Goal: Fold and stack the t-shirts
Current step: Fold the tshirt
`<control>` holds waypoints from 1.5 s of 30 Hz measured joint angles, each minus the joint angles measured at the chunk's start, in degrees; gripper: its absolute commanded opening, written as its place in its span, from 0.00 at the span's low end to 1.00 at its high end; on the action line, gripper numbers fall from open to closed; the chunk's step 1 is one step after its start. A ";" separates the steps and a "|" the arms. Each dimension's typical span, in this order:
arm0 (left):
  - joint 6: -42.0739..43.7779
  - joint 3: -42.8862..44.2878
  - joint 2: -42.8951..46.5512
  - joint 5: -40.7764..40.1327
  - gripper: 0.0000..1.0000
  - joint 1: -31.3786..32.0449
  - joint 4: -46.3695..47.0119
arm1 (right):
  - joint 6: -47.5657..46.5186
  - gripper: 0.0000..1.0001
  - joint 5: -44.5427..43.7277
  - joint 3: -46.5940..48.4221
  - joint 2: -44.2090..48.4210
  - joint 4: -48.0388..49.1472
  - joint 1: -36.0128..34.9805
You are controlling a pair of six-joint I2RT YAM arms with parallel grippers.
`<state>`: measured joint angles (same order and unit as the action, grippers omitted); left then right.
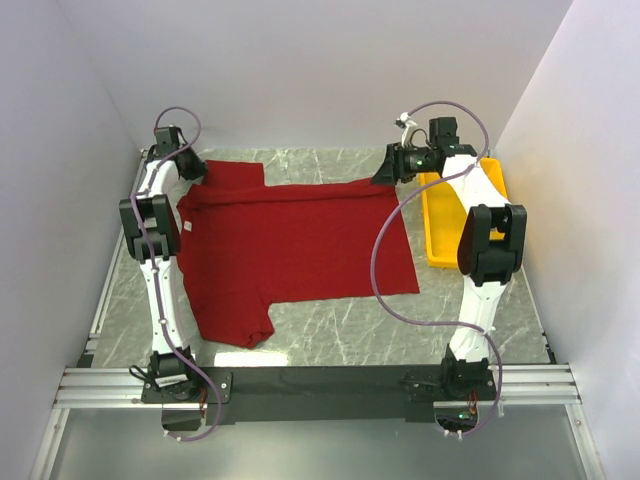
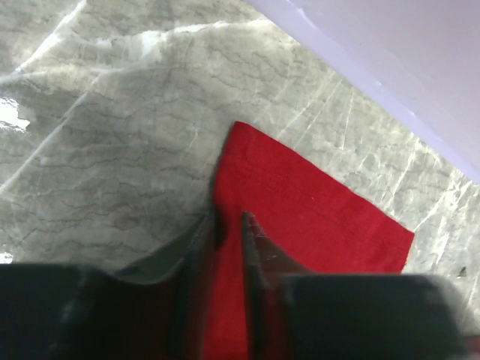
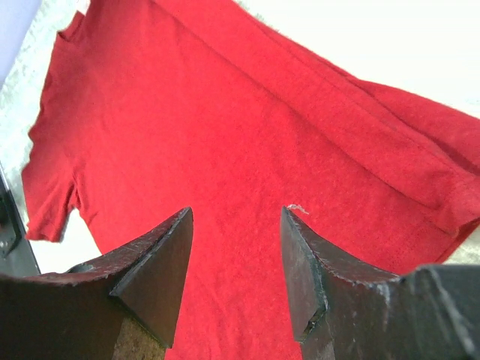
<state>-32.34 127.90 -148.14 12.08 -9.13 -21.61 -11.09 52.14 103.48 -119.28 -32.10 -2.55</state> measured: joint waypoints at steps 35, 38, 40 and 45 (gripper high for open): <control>17.94 -43.23 32.87 29.16 0.01 -2.03 15.50 | 2.29 0.57 1.33 -13.20 10.10 4.20 3.82; 20.81 -46.31 34.73 31.67 0.01 -2.03 13.38 | 2.29 0.57 1.40 -13.90 11.28 4.59 3.82; 22.64 -48.28 36.74 33.20 0.01 -2.05 12.48 | 2.32 0.57 1.46 -14.43 11.91 5.05 3.82; 28.13 -51.91 42.40 35.93 0.01 -2.05 9.60 | 2.32 0.57 1.57 -16.57 13.22 5.99 3.82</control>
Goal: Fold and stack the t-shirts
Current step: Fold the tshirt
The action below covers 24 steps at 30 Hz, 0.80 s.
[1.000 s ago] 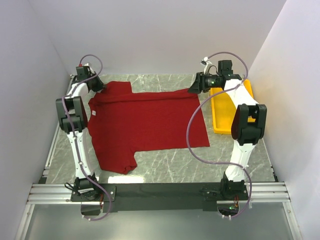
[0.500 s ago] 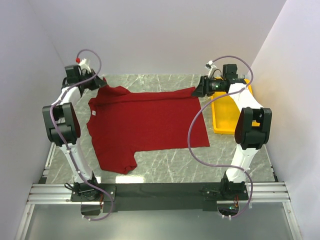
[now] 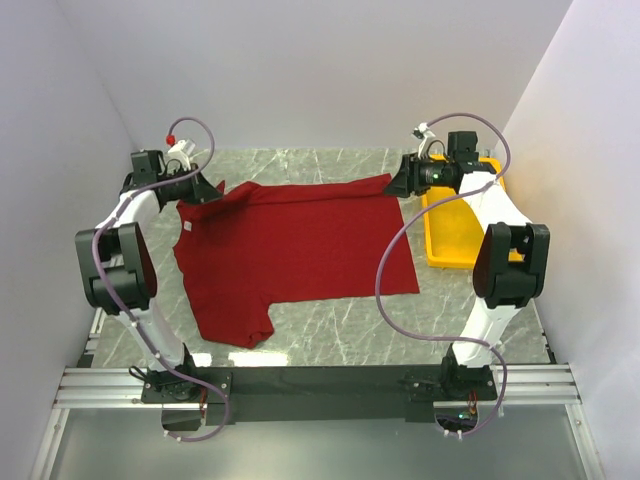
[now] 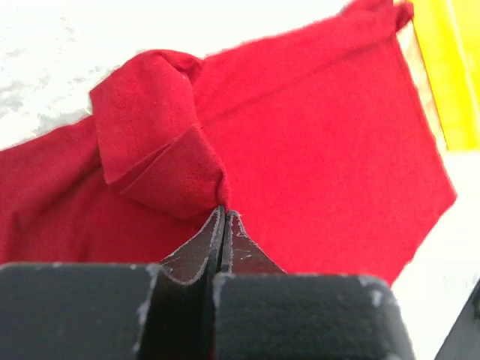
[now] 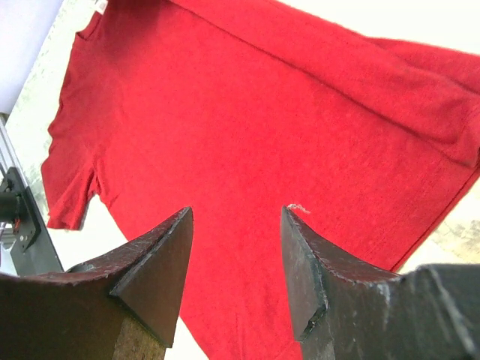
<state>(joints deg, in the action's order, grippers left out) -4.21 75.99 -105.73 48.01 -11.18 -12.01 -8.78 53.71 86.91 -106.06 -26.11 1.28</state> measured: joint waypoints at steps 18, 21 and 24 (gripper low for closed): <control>18.84 -3.26 3.26 -0.59 0.03 3.08 -20.59 | -0.02 0.57 1.07 -2.64 0.50 0.66 0.00; 19.56 -4.17 3.26 -2.25 0.05 4.94 -22.21 | -0.04 0.57 1.25 -2.64 0.52 0.79 0.00; 19.85 -5.88 3.76 -5.03 0.40 5.86 -22.95 | -0.04 0.57 1.38 -2.97 0.57 1.07 0.00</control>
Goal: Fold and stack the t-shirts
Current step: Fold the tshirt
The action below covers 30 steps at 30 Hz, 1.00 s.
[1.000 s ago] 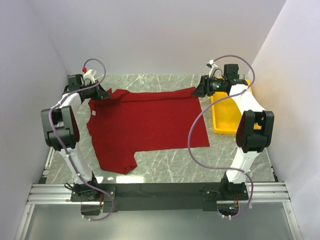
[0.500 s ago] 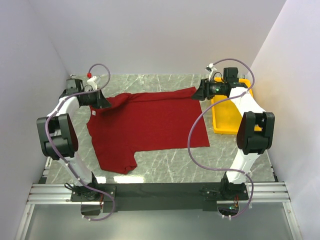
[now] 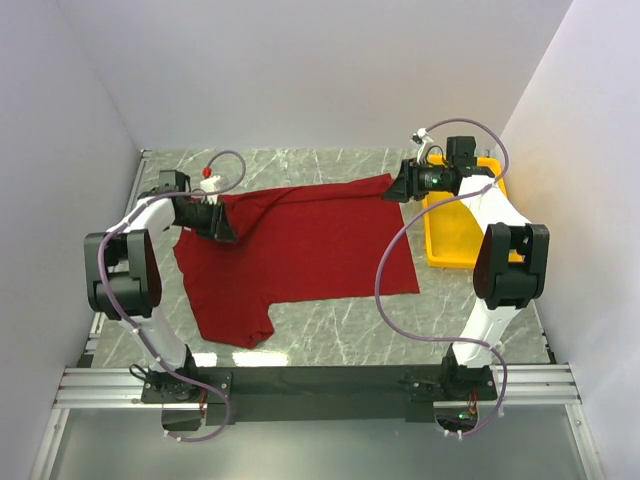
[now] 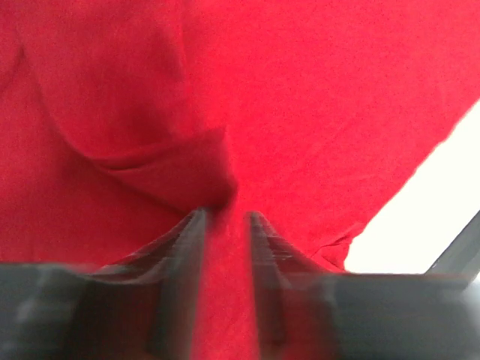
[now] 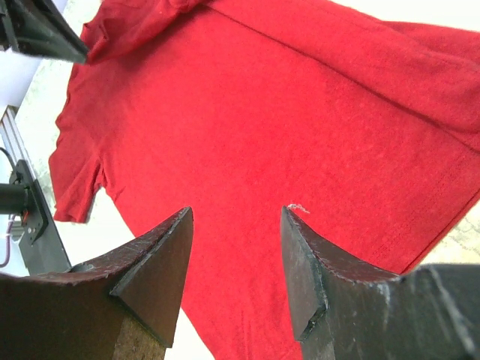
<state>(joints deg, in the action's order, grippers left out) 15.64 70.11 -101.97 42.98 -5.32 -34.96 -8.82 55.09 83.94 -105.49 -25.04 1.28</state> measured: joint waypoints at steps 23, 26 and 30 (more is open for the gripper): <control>-24.50 9.77 -6.54 -16.81 0.64 3.04 16.59 | 0.02 0.57 0.07 -1.03 0.20 1.49 0.00; -25.59 11.61 -10.51 -18.67 0.63 4.13 15.72 | 0.04 0.57 0.07 -1.09 0.28 1.53 0.00; -25.94 14.45 -13.31 -20.20 0.63 4.61 14.73 | 0.22 0.57 0.04 -1.88 0.63 1.84 0.00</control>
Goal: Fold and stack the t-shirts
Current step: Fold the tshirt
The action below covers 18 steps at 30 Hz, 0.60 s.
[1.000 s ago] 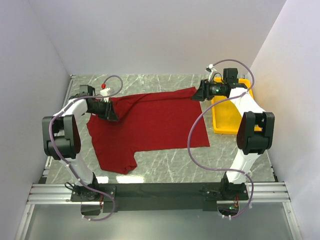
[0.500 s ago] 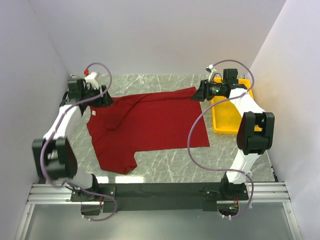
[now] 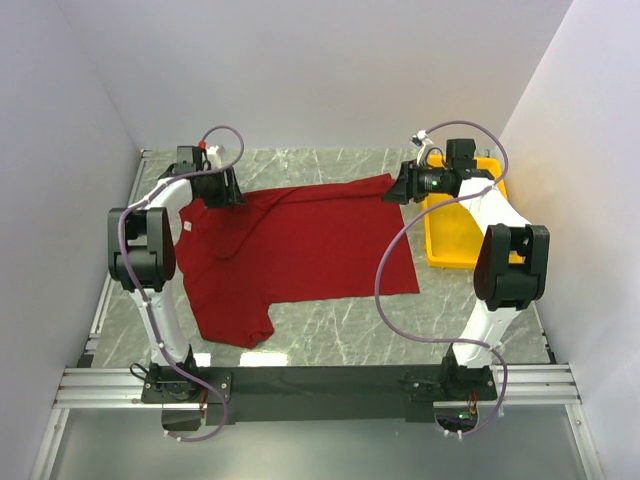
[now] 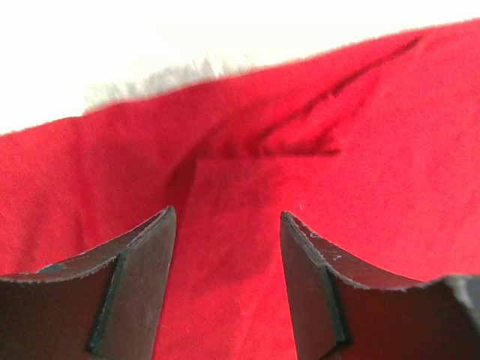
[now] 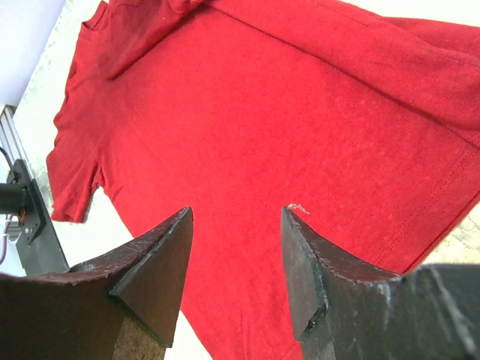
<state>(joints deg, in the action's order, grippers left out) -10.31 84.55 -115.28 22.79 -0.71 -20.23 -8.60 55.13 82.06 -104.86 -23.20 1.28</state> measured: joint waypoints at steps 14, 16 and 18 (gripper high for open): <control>0.13 7.69 -8.35 -2.12 0.54 0.50 -2.60 | 0.48 0.57 -0.07 -0.11 0.00 0.07 0.00; 0.17 8.59 -9.14 -1.97 0.53 1.01 -3.04 | 0.50 0.57 -0.09 -0.11 0.00 0.07 0.00; 0.24 9.01 -9.51 -1.70 0.50 1.60 -3.41 | 0.50 0.57 -0.17 -0.11 0.00 0.07 0.00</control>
<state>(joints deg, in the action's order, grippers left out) -10.07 93.56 -124.79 21.08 0.89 -23.64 -8.10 54.96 81.95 -104.86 -23.14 1.28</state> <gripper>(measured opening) 0.524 0.573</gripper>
